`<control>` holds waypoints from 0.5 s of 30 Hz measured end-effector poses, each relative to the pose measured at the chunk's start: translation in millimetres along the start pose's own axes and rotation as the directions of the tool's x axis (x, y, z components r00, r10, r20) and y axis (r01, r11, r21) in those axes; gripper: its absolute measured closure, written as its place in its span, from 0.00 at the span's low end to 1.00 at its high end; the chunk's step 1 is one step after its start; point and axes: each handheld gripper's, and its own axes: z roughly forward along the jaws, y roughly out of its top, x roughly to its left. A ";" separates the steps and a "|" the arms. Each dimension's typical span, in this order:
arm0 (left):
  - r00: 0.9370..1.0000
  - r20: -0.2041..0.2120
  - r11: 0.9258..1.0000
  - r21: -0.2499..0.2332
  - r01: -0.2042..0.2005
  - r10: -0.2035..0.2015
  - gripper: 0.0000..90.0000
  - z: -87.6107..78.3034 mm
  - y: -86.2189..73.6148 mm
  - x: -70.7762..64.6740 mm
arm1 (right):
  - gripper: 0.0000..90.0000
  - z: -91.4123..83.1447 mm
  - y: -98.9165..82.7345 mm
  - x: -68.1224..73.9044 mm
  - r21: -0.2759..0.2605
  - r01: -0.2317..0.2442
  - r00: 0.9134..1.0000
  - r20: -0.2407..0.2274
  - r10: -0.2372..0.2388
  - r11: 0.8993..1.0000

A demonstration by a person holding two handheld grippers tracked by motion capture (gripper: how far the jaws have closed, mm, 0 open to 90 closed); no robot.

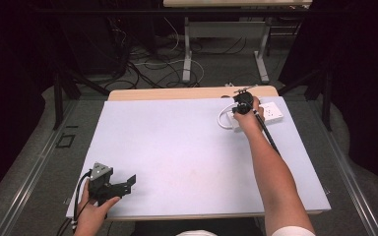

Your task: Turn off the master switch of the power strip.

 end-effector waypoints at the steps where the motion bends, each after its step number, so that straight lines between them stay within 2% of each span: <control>1: 1.000 0.000 1.000 -0.002 0.003 -0.003 0.06 0.2 -0.2 0.3 | 1.00 1.6 -0.5 -0.4 0.008 0.005 1.000 0.002 -0.005 1.000; 15: 1.000 0.000 1.000 0.005 0.010 -0.010 0.06 -0.4 -0.5 0.9 | 1.00 15.5 -4.5 -2.0 0.014 -0.023 1.000 0.015 0.023 1.000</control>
